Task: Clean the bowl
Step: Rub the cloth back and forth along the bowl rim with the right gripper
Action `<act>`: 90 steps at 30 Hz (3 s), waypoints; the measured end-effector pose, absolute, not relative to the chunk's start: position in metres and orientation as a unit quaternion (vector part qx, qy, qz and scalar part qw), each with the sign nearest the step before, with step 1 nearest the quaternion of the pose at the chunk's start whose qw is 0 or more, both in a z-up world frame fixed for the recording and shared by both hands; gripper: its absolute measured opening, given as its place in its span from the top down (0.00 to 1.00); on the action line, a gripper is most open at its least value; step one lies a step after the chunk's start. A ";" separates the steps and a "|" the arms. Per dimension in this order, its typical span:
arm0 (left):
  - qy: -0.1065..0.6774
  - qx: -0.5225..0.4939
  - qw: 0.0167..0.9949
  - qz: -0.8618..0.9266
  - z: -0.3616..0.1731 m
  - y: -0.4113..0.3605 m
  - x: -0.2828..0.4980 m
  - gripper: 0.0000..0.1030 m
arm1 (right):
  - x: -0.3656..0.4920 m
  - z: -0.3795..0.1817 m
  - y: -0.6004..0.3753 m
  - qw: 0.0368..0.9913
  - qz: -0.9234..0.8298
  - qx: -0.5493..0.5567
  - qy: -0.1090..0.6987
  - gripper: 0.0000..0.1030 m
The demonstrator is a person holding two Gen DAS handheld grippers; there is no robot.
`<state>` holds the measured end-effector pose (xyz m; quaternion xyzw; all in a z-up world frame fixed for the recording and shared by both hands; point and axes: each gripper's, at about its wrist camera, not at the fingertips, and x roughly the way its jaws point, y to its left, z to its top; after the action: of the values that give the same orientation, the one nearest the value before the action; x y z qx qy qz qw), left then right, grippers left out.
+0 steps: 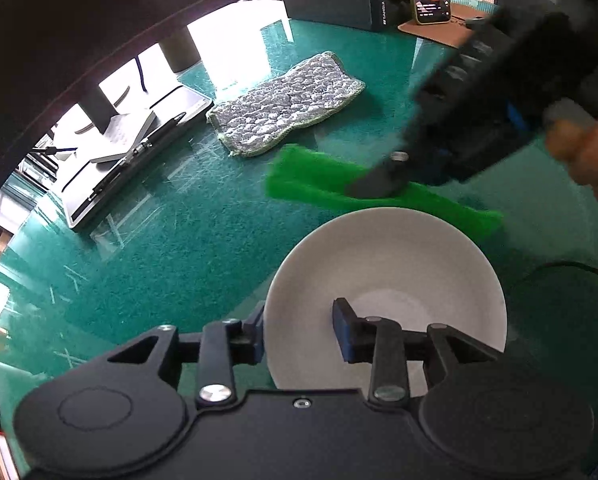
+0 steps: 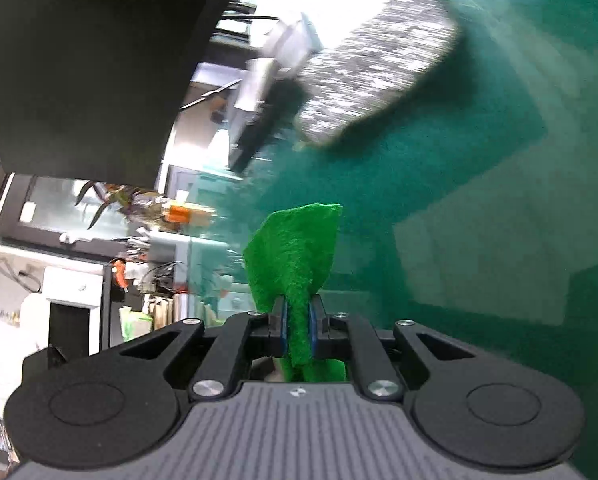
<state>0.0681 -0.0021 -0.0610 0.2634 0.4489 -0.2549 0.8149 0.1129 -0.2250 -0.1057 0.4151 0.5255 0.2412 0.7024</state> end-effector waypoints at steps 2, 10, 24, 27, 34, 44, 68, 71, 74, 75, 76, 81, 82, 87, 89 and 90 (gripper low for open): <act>0.448 0.264 0.815 -0.255 -0.061 -0.002 0.067 0.67 | 0.110 -0.106 -0.225 0.703 0.238 0.417 0.525 0.89; 0.439 0.268 0.815 -0.269 -0.060 -0.002 0.068 0.65 | 0.070 -0.109 -0.253 0.686 0.210 0.444 0.537 0.89; 0.495 0.154 0.840 -0.161 -0.045 0.014 0.043 0.62 | 0.059 -0.113 -0.250 0.679 0.206 0.454 0.539 0.89; 0.497 0.176 0.837 -0.145 -0.051 0.011 0.042 0.74 | 0.059 -0.113 -0.251 0.679 0.207 0.452 0.540 0.89; 0.452 0.241 0.834 -0.203 -0.056 0.011 0.045 0.72 | 0.054 -0.112 -0.253 0.679 0.206 0.452 0.541 0.89; 0.428 0.284 0.816 -0.266 -0.060 0.008 0.057 0.70 | 0.077 -0.114 -0.247 0.688 0.199 0.445 0.538 0.89; 0.425 0.288 0.813 -0.275 -0.060 0.009 0.059 0.70 | 0.088 -0.113 -0.239 0.681 0.195 0.444 0.549 0.89; 0.426 0.287 0.813 -0.272 -0.059 0.008 0.059 0.70 | 0.115 -0.110 -0.224 0.689 0.222 0.433 0.537 0.89; 0.427 0.288 0.813 -0.270 -0.059 0.008 0.058 0.70 | 0.128 -0.107 -0.208 0.695 0.238 0.416 0.536 0.88; 0.427 0.288 0.813 -0.271 -0.059 0.007 0.058 0.70 | 0.128 -0.107 -0.206 0.696 0.240 0.412 0.537 0.88; 0.427 0.288 0.812 -0.273 -0.059 0.007 0.058 0.69 | 0.126 -0.107 -0.208 0.696 0.239 0.414 0.536 0.88; 0.418 0.302 0.802 -0.302 -0.058 -0.001 0.057 0.66 | 0.098 -0.108 -0.233 0.684 0.220 0.440 0.539 0.88; 0.416 0.305 0.798 -0.311 -0.058 -0.002 0.058 0.65 | 0.090 -0.108 -0.239 0.681 0.214 0.447 0.540 0.88; 0.414 0.308 0.790 -0.332 -0.057 -0.002 0.063 0.65 | 0.059 -0.110 -0.254 0.668 0.195 0.463 0.549 0.88; 0.426 0.287 0.795 -0.321 -0.057 -0.001 0.066 0.65 | 0.053 -0.113 -0.255 0.664 0.190 0.469 0.550 0.88; 0.438 0.271 0.799 -0.311 -0.056 0.001 0.069 0.65 | 0.051 -0.115 -0.255 0.663 0.187 0.473 0.549 0.88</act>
<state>0.0689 0.0005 -0.0562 0.2708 0.4377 -0.3109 0.7990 0.0506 -0.2551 -0.1149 0.4734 0.5490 0.1872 0.6629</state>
